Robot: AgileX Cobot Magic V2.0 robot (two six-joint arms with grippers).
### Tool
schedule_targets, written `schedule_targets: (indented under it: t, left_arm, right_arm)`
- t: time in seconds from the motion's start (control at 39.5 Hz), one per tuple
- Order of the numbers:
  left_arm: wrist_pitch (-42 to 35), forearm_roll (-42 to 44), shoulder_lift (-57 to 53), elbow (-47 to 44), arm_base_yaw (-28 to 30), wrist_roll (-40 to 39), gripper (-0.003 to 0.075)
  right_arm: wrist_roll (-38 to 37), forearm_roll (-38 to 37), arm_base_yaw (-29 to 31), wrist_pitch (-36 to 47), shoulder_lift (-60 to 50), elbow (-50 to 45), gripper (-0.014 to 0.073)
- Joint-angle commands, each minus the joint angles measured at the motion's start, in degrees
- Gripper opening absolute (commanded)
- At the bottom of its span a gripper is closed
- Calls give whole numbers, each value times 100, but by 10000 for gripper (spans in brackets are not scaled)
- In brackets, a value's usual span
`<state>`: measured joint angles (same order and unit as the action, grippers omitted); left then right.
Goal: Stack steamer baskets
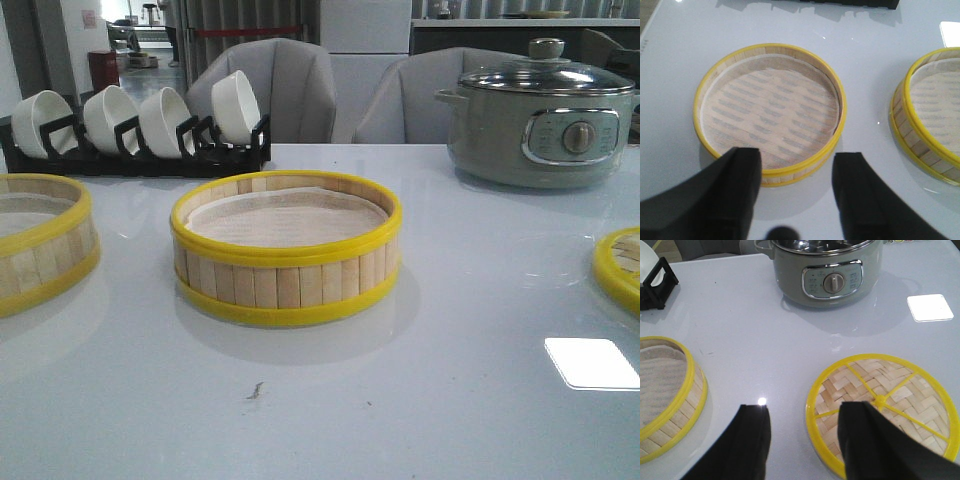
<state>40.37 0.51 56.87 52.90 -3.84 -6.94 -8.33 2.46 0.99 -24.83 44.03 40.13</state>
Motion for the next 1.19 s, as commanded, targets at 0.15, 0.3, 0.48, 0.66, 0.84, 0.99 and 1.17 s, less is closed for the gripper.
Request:
schedule_targets:
  t: [0.15,0.3,0.48,0.66,0.84,0.99,1.17]
  left_arm:
    - [-372,-506,519,164,-209,253,487]
    - [-683,-506,1092,164,-624,253,487]
    - [-845,-506,1866,416,-870,253,487]
    - [-950,-496,2582,915,-864,267,487]
    - [-972,-484,3284,1455,-864,281,487]
    - [-972,-484,3851,1794,-864,281,487]
    - [-935,-484,4435,1972,-864,239,487]
  right_arm:
    - [23,-55,6,516,-11,205,433]
    - [23,-55,6,509,-11,203,433]
    - [23,-55,6,509,-11,203,433]
    - [23,-55,6,504,-11,203,433]
    - [23,-55,6,504,-11,203,433]
    - [23,-55,6,504,-11,203,433]
    - [23,-55,6,510,-11,203,433]
